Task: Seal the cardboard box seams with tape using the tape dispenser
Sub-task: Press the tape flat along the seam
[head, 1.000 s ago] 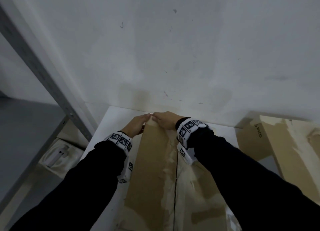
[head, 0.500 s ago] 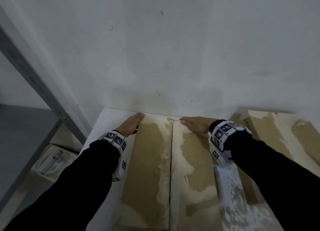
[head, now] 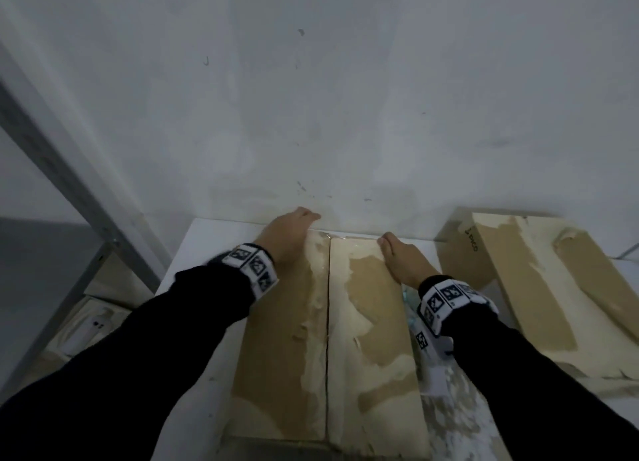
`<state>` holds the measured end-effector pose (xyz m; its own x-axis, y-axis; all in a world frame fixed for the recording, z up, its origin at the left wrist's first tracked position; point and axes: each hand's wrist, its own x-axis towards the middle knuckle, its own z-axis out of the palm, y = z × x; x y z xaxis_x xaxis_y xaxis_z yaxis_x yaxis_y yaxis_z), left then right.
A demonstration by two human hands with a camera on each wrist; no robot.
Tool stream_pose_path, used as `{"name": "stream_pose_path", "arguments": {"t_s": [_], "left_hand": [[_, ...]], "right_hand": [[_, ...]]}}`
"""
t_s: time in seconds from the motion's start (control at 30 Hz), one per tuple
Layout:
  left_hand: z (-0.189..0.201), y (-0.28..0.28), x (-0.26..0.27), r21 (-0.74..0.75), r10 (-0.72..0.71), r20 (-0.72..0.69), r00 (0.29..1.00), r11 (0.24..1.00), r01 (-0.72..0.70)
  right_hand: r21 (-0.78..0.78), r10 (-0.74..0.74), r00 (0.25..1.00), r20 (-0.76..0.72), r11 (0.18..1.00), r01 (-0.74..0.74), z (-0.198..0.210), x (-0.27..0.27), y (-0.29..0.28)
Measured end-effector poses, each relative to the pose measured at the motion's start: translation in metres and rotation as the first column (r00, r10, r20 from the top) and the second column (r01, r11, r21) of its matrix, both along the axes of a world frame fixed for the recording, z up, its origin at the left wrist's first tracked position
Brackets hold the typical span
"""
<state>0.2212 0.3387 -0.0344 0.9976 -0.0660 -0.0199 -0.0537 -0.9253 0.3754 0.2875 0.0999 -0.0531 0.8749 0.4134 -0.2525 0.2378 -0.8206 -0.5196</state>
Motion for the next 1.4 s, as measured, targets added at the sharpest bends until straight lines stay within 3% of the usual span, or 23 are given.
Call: {"name": "stream_pose_path", "arguments": {"t_s": [0.1,0.2,0.27,0.6,0.77,0.87,0.93,1.0,1.23,1.33,1.4], "left_hand": [[0.004,-0.047,0.021,-0.002,-0.141,-0.08,0.987,0.99,0.141],[0.005,-0.084,0.039,0.019,-0.12,-0.225,0.967,0.992,0.127],[0.004,-0.088,0.045,0.012,-0.085,-0.242,0.967,0.996,0.091],[0.008,0.008,0.023,0.017,0.011,-0.39,0.921,1.0,-0.005],[0.003,0.051,-0.01,-0.025,0.12,-0.313,0.942,0.991,-0.134],[-0.003,0.052,-0.025,-0.148,0.153,-0.266,0.952,0.969,-0.197],[-0.004,0.046,-0.026,-0.165,0.184,-0.261,0.948,0.959,-0.232],[-0.004,0.043,-0.026,-0.156,0.205,-0.255,0.945,0.956,-0.25],[-0.005,0.039,-0.029,-0.153,0.246,-0.228,0.942,0.946,-0.284],[-0.003,0.039,-0.027,-0.156,0.247,-0.241,0.939,0.945,-0.288],[-0.003,0.039,-0.027,-0.157,0.246,-0.252,0.936,0.944,-0.291]], "right_hand": [[0.013,-0.005,1.0,0.005,1.0,0.005,-0.001,-0.001,-0.001],[0.016,0.004,1.0,-0.007,1.0,-0.004,-0.001,0.0,-0.002],[-0.001,0.002,1.0,-0.025,1.0,-0.002,-0.002,0.003,-0.004],[-0.031,0.033,0.998,-0.044,0.999,-0.035,0.0,0.008,-0.006],[-0.046,0.022,1.0,-0.022,0.999,-0.023,-0.001,0.007,-0.006],[-0.093,0.076,0.989,0.124,0.994,-0.065,-0.001,0.003,0.0],[-0.258,0.172,0.954,0.245,0.96,-0.106,0.002,0.0,0.01],[-0.404,0.283,0.92,0.272,0.901,-0.158,0.007,-0.008,0.026],[-0.549,0.571,0.811,0.127,0.722,-0.422,0.007,-0.03,0.049],[-0.526,0.676,0.731,0.092,0.657,-0.54,0.012,-0.028,0.036],[-0.487,0.687,0.724,0.067,0.656,-0.578,0.014,-0.027,0.027]]}}
